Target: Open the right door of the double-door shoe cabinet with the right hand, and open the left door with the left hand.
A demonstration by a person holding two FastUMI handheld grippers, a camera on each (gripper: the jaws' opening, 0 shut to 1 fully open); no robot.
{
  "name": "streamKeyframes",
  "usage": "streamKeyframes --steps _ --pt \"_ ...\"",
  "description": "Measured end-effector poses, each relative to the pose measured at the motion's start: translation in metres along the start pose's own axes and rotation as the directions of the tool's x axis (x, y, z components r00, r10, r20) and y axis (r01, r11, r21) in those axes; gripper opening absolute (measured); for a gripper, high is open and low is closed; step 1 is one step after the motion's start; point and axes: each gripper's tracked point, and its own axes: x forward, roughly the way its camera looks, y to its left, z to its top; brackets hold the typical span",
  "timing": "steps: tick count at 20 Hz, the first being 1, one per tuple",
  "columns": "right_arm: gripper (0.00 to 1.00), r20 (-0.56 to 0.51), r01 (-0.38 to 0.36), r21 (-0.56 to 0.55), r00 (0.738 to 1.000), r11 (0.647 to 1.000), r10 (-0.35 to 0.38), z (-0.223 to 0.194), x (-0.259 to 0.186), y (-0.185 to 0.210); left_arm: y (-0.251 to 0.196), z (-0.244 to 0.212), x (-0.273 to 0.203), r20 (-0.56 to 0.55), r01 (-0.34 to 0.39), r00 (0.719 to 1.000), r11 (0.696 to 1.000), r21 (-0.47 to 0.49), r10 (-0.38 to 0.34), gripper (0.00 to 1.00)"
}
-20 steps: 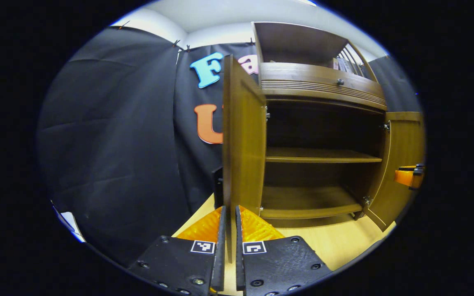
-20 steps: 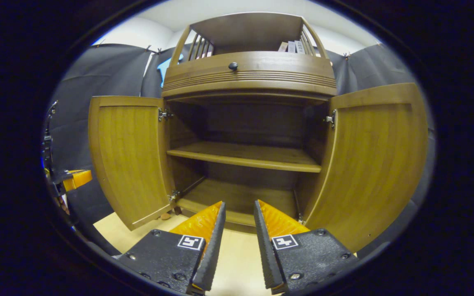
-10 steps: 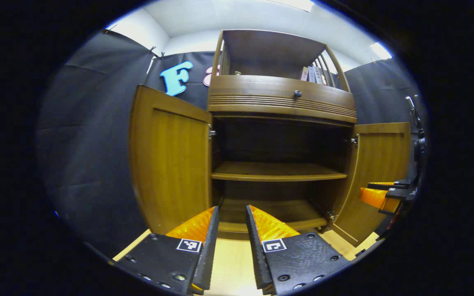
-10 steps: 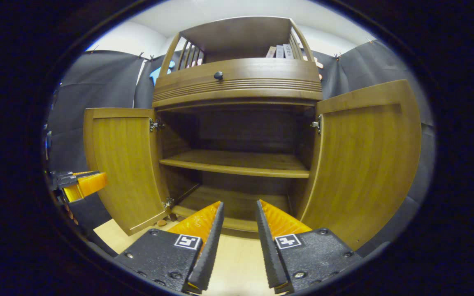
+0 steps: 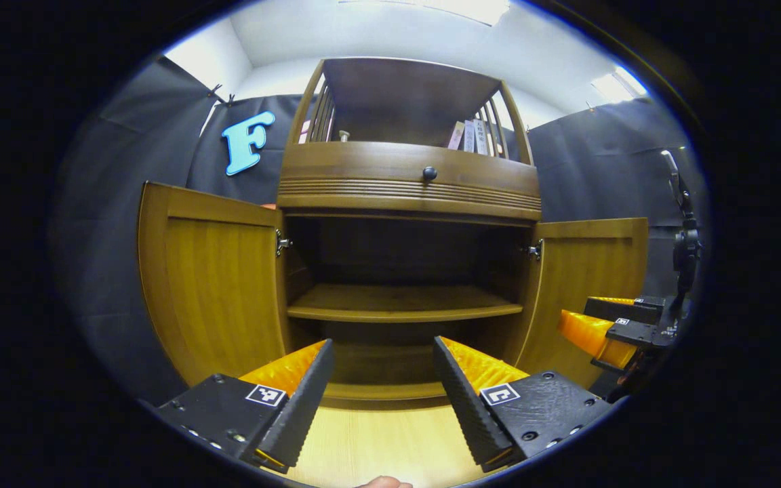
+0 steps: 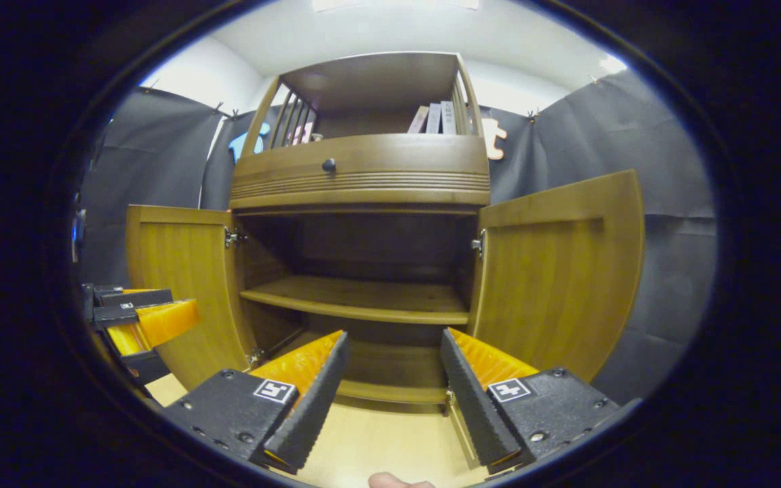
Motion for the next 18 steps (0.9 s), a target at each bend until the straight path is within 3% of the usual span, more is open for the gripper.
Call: streamKeyframes --steps 1,4,5,6,7,8,10,12,14,18 --pt "0.91 0.012 0.004 0.001 1.0 1.0 -0.004 0.005 -0.003 -0.002 -0.001 0.006 0.0 0.012 -0.003 1.0 1.0 -0.001 0.003 0.92" --pt "0.96 0.043 0.008 0.008 0.999 1.0 -0.008 0.018 -0.007 -0.014 -0.002 0.012 -0.002 0.029 -0.017 0.999 1.0 -0.017 0.017 1.0" --pt "0.96 0.049 0.007 0.009 0.999 1.0 -0.007 0.02 -0.01 -0.015 -0.004 0.014 -0.003 0.035 -0.02 0.999 1.0 -0.021 0.021 0.95" --pt "0.96 0.053 0.007 0.009 0.999 1.0 -0.008 0.022 -0.01 -0.015 -0.003 0.016 -0.004 0.045 -0.026 0.999 0.999 -0.024 0.027 1.0" --pt "0.96 0.055 0.004 0.009 0.998 1.0 -0.004 0.022 -0.011 -0.015 -0.003 0.015 -0.005 0.049 -0.032 0.998 0.999 -0.026 0.033 0.95" --pt "0.96 0.054 -0.001 0.008 0.999 1.0 0.0 0.021 -0.011 -0.015 -0.003 0.015 -0.005 0.051 -0.036 0.998 0.999 -0.03 0.037 1.0" --pt "0.96 0.055 -0.005 0.007 0.998 1.0 0.005 0.02 -0.013 -0.016 -0.002 0.016 -0.006 0.049 -0.039 0.998 0.999 -0.028 0.04 0.95" --pt "0.96 0.062 -0.007 0.007 0.998 1.0 0.006 0.022 -0.013 -0.017 -0.003 0.017 -0.007 0.054 -0.047 0.997 0.999 -0.017 0.048 1.0" --pt "0.96 0.068 -0.009 0.011 0.998 1.0 0.008 0.025 -0.013 -0.019 -0.006 0.02 -0.011 0.064 -0.048 0.997 0.999 -0.011 0.049 0.95" --pt "0.96 0.076 -0.016 0.009 0.997 1.0 0.016 0.027 -0.013 -0.021 -0.007 0.023 -0.014 0.079 -0.064 0.995 0.998 0.0 0.063 1.0"
